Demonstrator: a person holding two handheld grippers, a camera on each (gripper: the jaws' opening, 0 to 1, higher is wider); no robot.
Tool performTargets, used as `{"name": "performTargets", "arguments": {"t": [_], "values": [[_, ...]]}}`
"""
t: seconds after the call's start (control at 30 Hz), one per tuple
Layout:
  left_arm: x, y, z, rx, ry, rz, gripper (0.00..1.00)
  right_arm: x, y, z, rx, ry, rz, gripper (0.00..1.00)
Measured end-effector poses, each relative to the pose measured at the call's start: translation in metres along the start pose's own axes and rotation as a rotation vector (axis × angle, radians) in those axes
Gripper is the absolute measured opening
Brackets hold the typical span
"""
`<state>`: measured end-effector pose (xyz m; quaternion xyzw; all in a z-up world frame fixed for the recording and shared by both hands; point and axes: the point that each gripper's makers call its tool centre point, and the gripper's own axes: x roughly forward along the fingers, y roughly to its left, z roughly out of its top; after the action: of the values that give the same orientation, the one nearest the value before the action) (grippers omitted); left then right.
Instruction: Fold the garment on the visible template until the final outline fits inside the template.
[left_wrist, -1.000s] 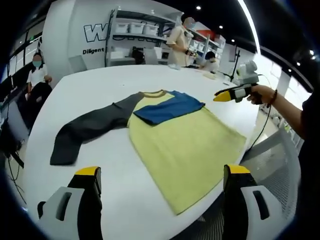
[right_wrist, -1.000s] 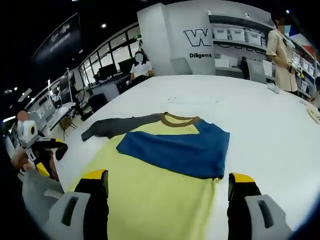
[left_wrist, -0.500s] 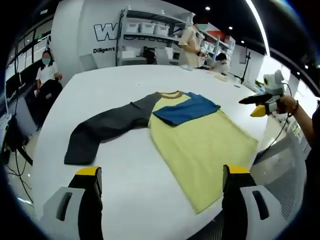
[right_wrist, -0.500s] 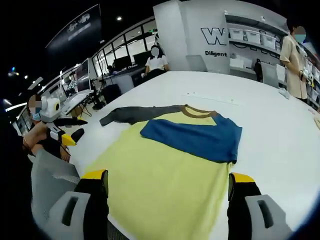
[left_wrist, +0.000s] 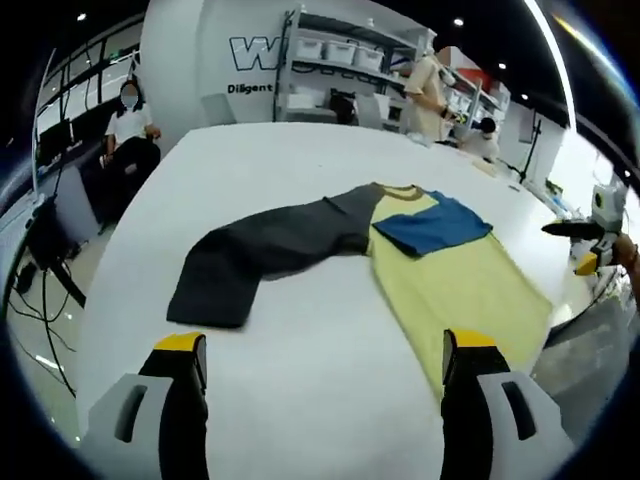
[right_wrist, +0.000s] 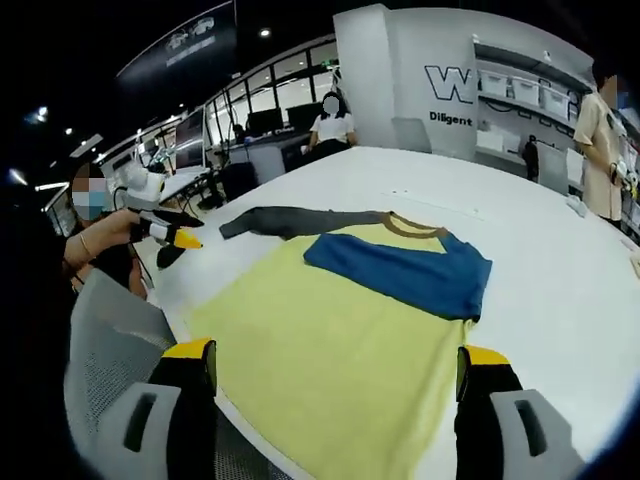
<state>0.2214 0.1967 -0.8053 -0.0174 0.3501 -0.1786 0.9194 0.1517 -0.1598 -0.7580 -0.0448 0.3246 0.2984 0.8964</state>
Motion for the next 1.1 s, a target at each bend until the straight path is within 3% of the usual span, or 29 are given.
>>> {"name": "performTargets", "arguments": {"t": [0.13, 0.53, 1.1], "values": [[0.009, 0.022, 0.0, -0.093, -0.012, 0.057, 0.91, -0.002, -0.004, -0.002, 0.003, 0.004, -0.023, 0.99], [0.021, 0.072, 0.015, -0.141, -0.05, 0.124, 0.83, -0.005, -0.011, -0.001, 0.028, -0.015, -0.047, 0.99], [0.036, 0.103, -0.005, -0.196, -0.002, 0.191, 0.58, -0.009, -0.017, -0.003, 0.04, -0.028, -0.073, 0.96]]}}
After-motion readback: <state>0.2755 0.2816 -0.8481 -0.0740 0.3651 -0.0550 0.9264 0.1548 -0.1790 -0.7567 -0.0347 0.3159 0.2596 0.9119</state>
